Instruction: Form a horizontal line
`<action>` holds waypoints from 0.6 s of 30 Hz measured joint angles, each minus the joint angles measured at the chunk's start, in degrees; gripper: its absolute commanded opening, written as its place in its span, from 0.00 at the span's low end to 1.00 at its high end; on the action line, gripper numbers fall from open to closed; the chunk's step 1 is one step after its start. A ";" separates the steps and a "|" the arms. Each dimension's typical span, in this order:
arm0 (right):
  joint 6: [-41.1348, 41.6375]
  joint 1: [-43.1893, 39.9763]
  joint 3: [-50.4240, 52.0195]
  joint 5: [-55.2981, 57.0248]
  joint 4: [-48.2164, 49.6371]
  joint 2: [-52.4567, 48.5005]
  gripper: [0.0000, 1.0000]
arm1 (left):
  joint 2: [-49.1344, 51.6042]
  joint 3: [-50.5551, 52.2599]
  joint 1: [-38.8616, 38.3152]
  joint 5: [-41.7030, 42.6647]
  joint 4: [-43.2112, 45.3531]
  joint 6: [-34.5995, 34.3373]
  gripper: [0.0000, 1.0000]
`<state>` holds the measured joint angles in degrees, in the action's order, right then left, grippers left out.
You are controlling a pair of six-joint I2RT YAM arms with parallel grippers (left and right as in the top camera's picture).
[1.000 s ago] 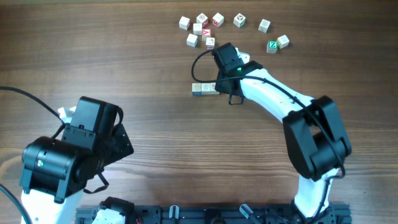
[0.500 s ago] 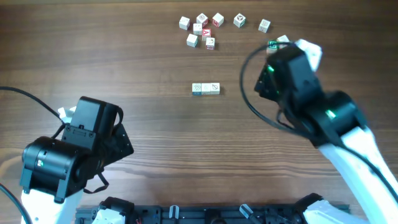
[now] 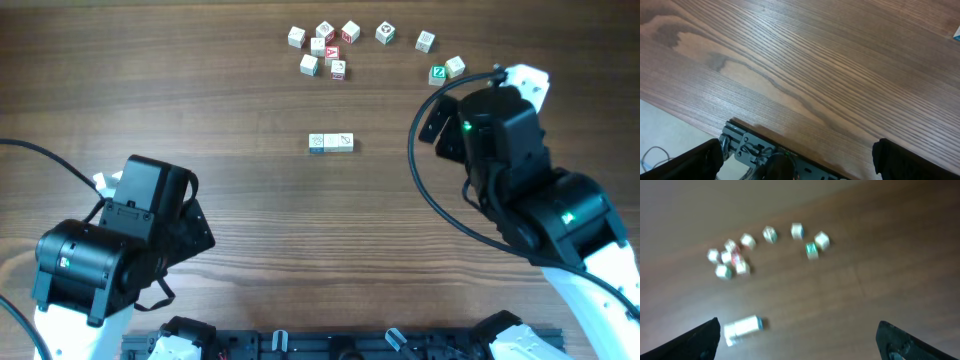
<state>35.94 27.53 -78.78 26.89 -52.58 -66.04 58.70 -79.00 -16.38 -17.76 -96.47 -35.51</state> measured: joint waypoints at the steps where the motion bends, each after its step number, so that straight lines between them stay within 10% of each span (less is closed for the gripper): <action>1: -0.96 -0.79 0.57 0.11 2.82 1.01 1.00 | 0.00 0.00 0.00 0.00 0.00 0.00 1.00; 18: -7.13 -23.71 60.81 -16.59 55.98 58.42 1.00 | 0.17 0.02 0.00 0.00 -0.02 0.00 1.00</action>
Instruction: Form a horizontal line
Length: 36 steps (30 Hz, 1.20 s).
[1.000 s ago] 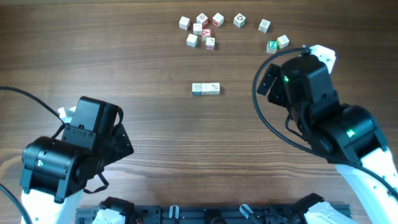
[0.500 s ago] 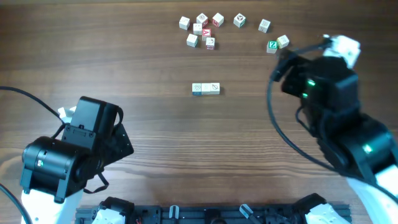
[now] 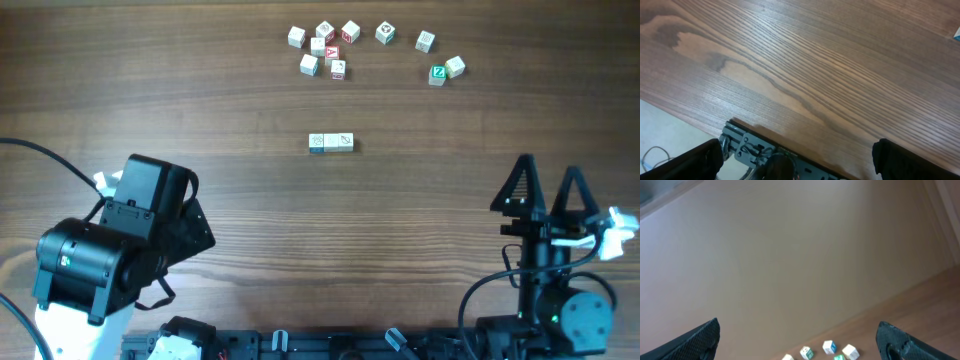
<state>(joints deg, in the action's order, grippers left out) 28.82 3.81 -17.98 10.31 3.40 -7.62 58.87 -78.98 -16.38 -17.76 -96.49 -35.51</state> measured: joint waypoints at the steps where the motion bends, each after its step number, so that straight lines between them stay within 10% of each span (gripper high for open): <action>1: 1.44 -0.83 2.54 -0.11 0.74 1.95 1.00 | 0.00 0.00 0.02 -0.02 0.07 0.00 1.00; 12: 12.20 -6.78 17.40 -1.51 -1.25 6.51 1.00 | 0.02 0.00 0.00 0.00 0.02 0.00 1.00; 21: -5.22 -7.30 17.62 -7.80 -3.02 6.54 1.00 | 0.00 0.00 0.00 -0.02 0.02 0.00 1.00; 36: -7.96 -7.30 17.62 -8.83 -3.04 6.54 1.00 | 0.00 0.00 0.00 -0.02 0.02 0.00 1.00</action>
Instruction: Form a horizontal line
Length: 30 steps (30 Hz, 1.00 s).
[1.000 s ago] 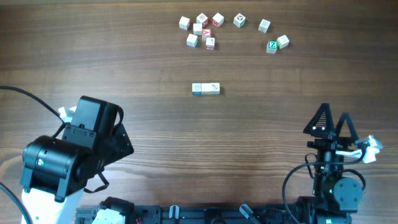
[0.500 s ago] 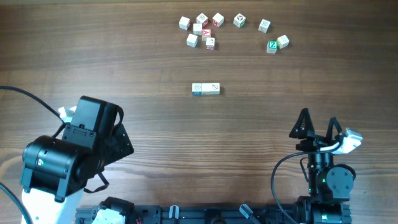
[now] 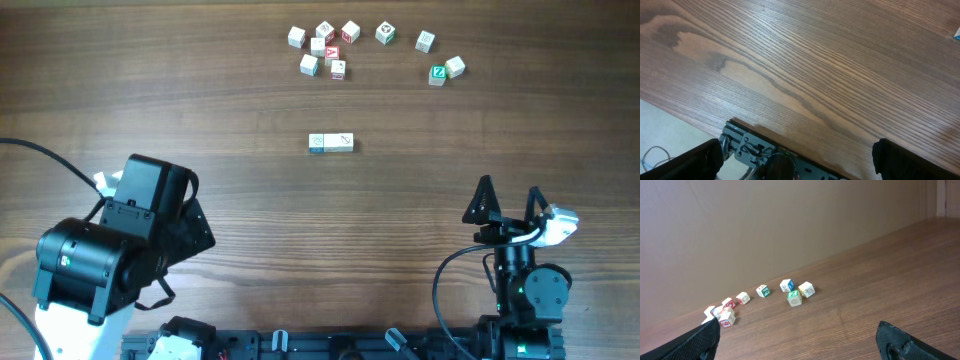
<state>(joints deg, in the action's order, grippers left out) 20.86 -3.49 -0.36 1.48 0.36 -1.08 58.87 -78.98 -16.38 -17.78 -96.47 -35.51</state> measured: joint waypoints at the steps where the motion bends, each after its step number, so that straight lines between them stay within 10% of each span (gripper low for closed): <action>1: 0.00 0.00 0.00 0.00 0.00 0.00 1.00 | 0.00 0.00 0.02 0.00 0.00 0.00 1.00; 8: 0.00 0.00 0.00 -0.02 -0.02 0.09 1.00 | -5.73 6.49 1.60 1.22 24.02 3.56 1.00; 20: 0.00 -0.04 0.00 -0.02 -0.15 0.35 1.00 | -50.01 50.77 20.70 14.82 62.25 23.43 1.00; 30: 0.00 -0.07 0.00 -0.02 -0.15 0.35 1.00 | -58.07 77.07 24.28 20.72 91.67 29.35 1.00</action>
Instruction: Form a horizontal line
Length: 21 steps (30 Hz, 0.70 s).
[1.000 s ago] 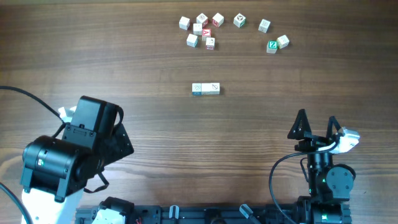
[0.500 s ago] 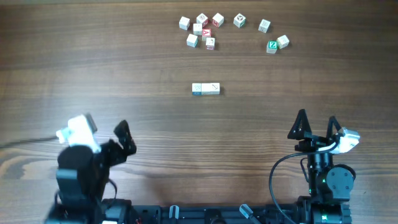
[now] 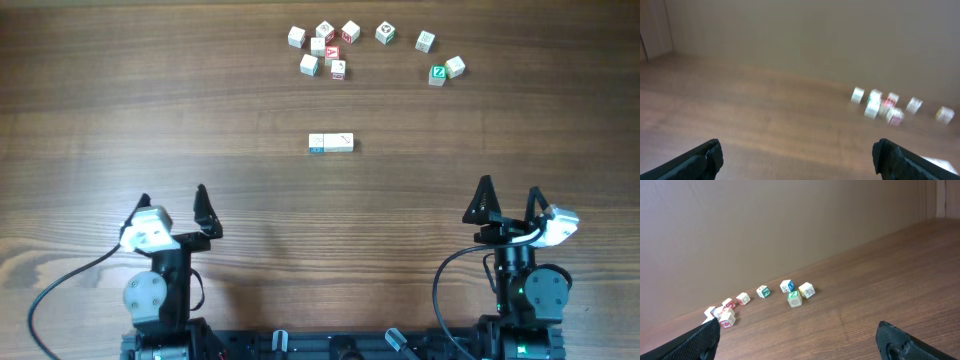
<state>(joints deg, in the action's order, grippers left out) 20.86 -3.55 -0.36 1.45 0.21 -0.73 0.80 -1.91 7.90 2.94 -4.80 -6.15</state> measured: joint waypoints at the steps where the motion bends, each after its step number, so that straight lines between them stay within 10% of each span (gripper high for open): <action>1: 0.00 0.02 0.00 0.00 0.00 0.00 1.00 | 0.02 1.01 0.00 -0.04 0.15 1.16 1.00; 21: -0.02 0.02 0.00 0.00 0.00 0.00 1.00 | -0.02 1.03 0.00 -0.04 0.42 6.97 1.00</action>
<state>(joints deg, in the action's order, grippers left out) 20.84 -3.53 -0.36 1.45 0.21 -0.73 0.78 -0.89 7.90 2.90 -4.38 0.82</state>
